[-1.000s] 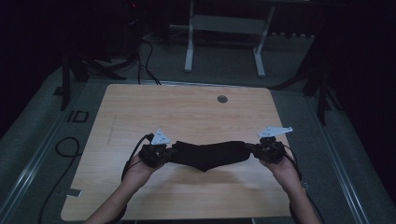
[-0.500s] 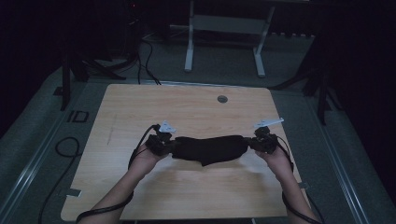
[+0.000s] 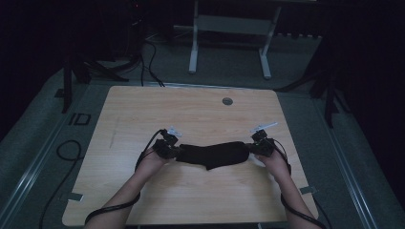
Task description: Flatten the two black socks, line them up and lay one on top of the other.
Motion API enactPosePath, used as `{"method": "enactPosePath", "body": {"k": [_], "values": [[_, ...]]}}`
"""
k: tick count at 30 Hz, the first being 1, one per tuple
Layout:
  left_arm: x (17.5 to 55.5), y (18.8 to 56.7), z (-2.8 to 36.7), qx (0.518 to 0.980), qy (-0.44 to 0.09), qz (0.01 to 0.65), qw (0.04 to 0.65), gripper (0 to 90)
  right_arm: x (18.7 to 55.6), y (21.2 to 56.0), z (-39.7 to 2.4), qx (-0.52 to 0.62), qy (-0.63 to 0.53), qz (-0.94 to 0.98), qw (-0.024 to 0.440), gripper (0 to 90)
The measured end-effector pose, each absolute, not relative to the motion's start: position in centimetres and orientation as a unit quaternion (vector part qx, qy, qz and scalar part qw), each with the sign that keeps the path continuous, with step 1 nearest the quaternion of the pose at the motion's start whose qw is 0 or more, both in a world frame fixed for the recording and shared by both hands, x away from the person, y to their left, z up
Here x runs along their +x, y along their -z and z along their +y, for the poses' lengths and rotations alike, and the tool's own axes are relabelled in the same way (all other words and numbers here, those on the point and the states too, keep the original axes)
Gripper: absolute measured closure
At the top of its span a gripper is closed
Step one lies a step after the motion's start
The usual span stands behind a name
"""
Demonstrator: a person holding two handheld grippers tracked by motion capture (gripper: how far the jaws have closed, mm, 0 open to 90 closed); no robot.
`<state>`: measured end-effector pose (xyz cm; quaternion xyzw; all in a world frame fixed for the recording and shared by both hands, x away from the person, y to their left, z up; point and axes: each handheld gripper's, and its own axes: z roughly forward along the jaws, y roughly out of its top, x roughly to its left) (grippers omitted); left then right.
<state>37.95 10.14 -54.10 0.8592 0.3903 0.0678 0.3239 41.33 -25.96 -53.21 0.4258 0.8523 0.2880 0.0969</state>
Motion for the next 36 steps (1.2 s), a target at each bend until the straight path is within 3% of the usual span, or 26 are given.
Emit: {"method": "enactPosePath", "body": {"k": [10, 13, 14, 19, 24, 28, 36], "values": [[38.4, 54.8, 10.4, 0.857, -0.067, 0.396, 0.324, 83.9, 41.5, 54.2, -25.8, 0.431, -0.284, 0.851, 0.095, 86.3], [38.3, 54.5, 10.5, 0.854, -0.073, 0.397, 0.327, 78.3, 41.5, 54.2, -25.8, 0.431, -0.285, 0.851, 0.092, 83.5], [38.2, 54.3, 10.6, 0.855, -0.080, 0.398, 0.324, 67.5, 41.5, 54.0, -25.8, 0.431, -0.285, 0.851, 0.091, 79.0], [37.5, 52.9, 11.8, 0.837, -0.107, 0.414, 0.343, 61.8, 41.1, 52.5, -26.5, 0.434, -0.306, 0.842, 0.097, 66.8], [36.8, 52.3, 11.1, 0.836, -0.114, 0.398, 0.361, 66.9, 39.9, 50.9, -26.3, 0.419, -0.329, 0.839, 0.112, 70.7], [36.7, 53.5, 9.6, 0.846, -0.101, 0.384, 0.355, 80.8, 39.2, 51.3, -24.9, 0.397, -0.319, 0.853, 0.113, 86.1], [36.9, 55.3, 9.1, 0.852, -0.089, 0.386, 0.342, 86.7, 39.9, 53.8, -24.3, 0.403, -0.287, 0.862, 0.108, 89.4]]}}
